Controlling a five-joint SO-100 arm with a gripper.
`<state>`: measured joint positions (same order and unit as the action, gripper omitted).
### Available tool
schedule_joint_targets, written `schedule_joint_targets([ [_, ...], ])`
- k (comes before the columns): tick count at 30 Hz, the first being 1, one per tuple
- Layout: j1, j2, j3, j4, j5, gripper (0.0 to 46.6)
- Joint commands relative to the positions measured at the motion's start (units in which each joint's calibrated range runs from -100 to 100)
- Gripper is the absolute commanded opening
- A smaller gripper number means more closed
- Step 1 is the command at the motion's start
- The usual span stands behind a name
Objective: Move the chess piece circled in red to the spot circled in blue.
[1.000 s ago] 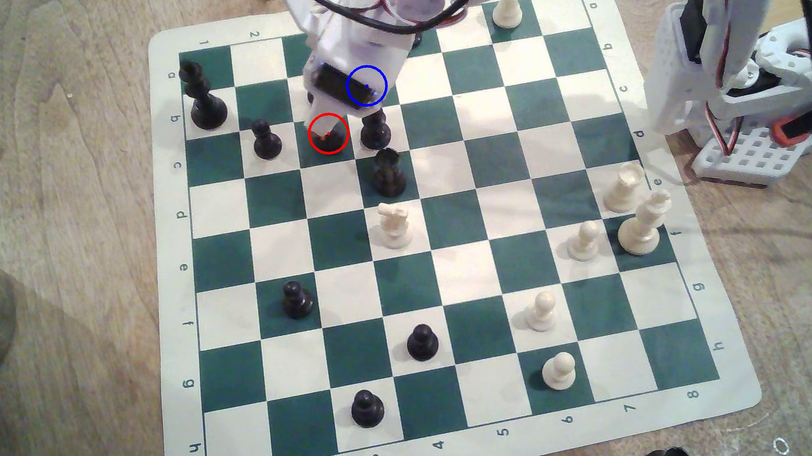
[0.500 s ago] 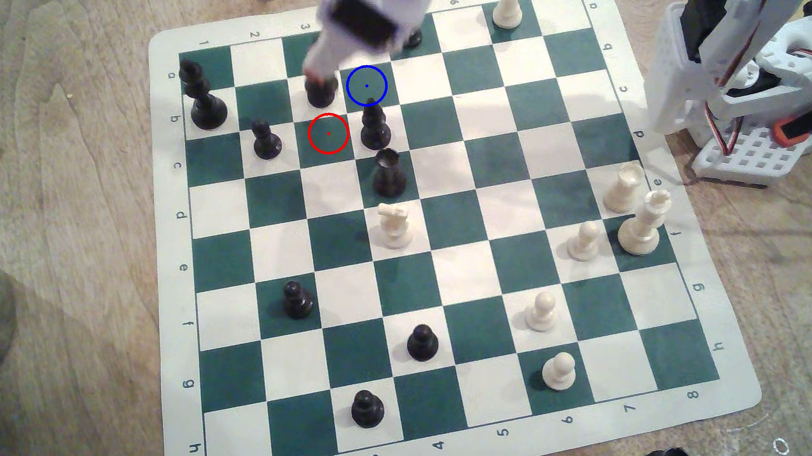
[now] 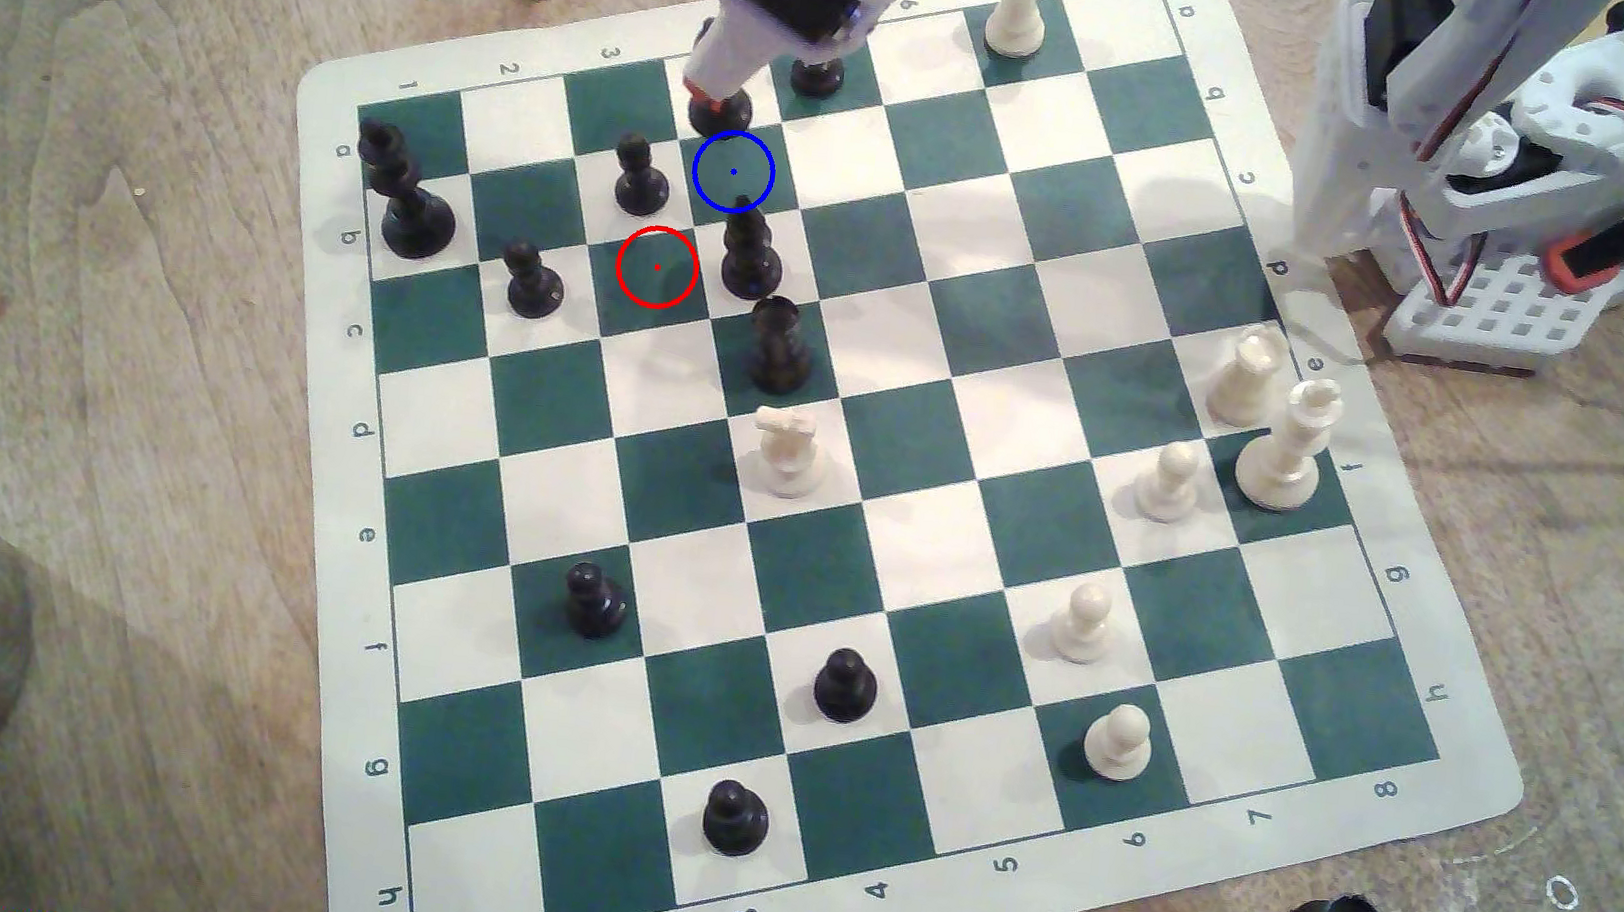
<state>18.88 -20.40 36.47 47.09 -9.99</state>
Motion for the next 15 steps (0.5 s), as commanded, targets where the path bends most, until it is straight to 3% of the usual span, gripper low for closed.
schedule_joint_targets([
  [1,1.9,0.4,2.0,-4.9,0.1,0.2],
  [15,1.9,7.1,5.6,-12.1,0.1,0.2],
])
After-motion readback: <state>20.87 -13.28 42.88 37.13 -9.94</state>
